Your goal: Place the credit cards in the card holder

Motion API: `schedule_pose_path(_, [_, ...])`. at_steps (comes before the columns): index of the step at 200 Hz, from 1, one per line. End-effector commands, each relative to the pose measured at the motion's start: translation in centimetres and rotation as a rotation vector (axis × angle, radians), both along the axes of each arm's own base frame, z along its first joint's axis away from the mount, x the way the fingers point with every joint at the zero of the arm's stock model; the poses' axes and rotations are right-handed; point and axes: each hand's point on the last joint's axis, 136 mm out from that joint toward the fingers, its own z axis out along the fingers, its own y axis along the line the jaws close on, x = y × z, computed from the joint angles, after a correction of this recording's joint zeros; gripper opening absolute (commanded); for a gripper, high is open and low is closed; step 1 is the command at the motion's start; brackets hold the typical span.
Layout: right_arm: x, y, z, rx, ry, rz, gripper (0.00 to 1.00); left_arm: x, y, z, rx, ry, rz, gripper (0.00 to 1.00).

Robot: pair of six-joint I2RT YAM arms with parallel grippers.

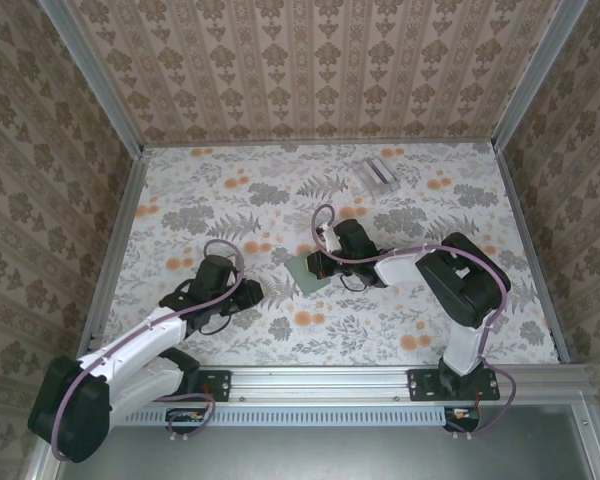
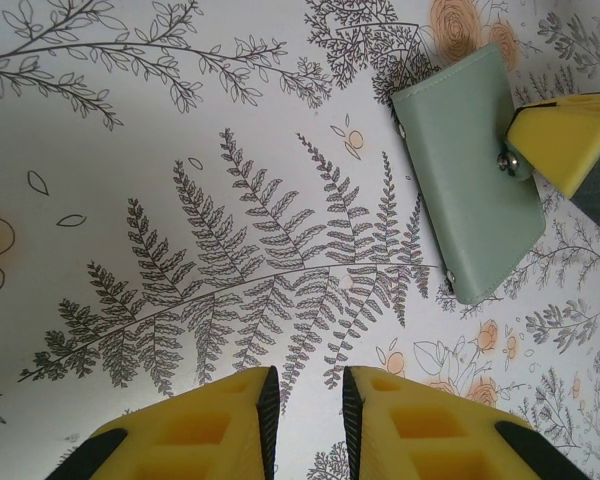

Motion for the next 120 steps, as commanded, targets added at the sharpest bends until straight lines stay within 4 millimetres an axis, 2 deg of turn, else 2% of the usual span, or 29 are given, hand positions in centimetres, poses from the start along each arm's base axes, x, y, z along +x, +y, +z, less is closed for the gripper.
schedule_pose_path(1, [0.5,0.6,-0.3,0.006,-0.007,-0.009,0.0,-0.2,0.0,-0.4,-0.008,0.013,0.001,0.26])
schedule_pose_path(48, [-0.3,0.2,-2.1,-0.092,-0.039,0.006,0.0,-0.3,0.1,-0.4,-0.003,0.013,-0.002,0.26])
schedule_pose_path(89, [-2.2,-0.5,-4.2,-0.197,-0.129,0.004,0.0,-0.3,0.2,-0.5,0.003,0.013,0.002,0.26])
schedule_pose_path(120, [-3.1,-2.3,-6.2,-0.193,-0.162,-0.054,0.0,-0.3,0.4,-0.6,0.009,0.015,0.006,0.26])
